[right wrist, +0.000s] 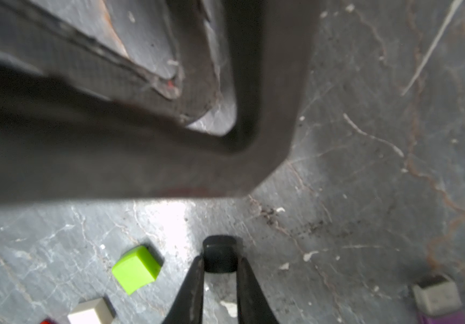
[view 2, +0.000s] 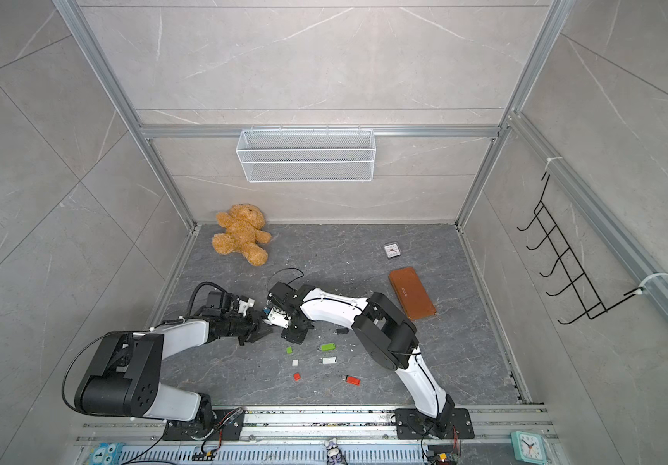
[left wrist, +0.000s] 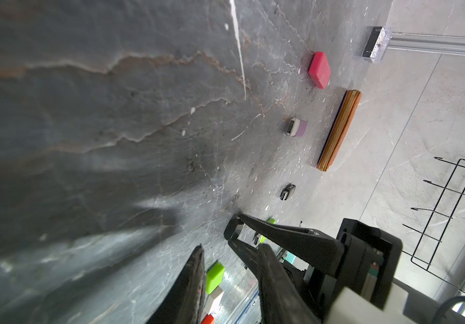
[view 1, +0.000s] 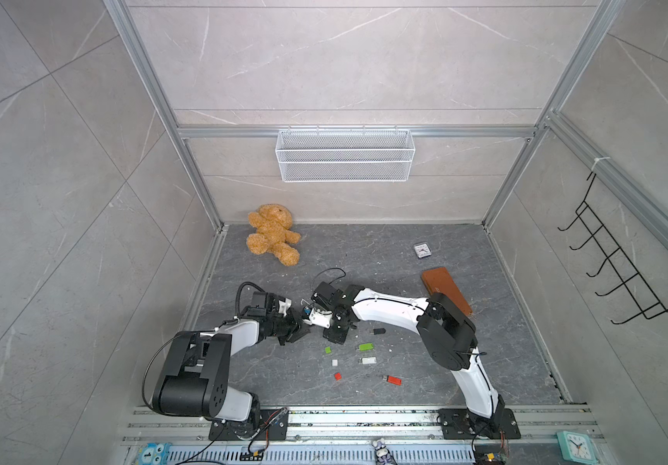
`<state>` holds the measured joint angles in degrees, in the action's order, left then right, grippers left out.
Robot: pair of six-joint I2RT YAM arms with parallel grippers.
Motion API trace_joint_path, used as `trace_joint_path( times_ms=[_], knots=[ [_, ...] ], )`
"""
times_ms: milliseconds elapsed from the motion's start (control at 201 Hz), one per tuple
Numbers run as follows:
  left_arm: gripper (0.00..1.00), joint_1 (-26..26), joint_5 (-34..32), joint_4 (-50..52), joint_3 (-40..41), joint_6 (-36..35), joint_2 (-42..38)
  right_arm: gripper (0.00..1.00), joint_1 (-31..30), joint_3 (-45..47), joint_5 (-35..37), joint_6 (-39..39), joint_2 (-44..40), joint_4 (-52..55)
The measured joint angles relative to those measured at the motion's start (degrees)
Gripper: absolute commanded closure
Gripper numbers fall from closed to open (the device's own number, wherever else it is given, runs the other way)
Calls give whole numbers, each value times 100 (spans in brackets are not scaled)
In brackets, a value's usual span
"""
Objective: Close the usb drive cover
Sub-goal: Pick up the cover from the center of the board.
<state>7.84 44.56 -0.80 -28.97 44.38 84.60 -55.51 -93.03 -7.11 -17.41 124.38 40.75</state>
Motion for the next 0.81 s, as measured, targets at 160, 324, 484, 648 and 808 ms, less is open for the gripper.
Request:
trace_joint_path(
  times_ms=[160, 324, 484, 648, 808],
  knots=[
    [64, -4, 267, -365, 98, 98, 350, 78, 13, 181, -83, -20, -94, -208],
    [63, 15, 472, -588, 146, 166, 546, 78, 42, 376, -219, -39, -192, -431],
    [62, 109, 704, -852, 146, 234, 754, 78, 109, 479, -385, -42, -243, -540],
    [62, 166, 839, -997, 146, 297, 863, 78, 160, 544, -509, -70, -269, -610],
    [62, 234, 1021, -1110, 133, 341, 1014, 78, 199, 590, -621, -146, -289, -662]
  ],
)
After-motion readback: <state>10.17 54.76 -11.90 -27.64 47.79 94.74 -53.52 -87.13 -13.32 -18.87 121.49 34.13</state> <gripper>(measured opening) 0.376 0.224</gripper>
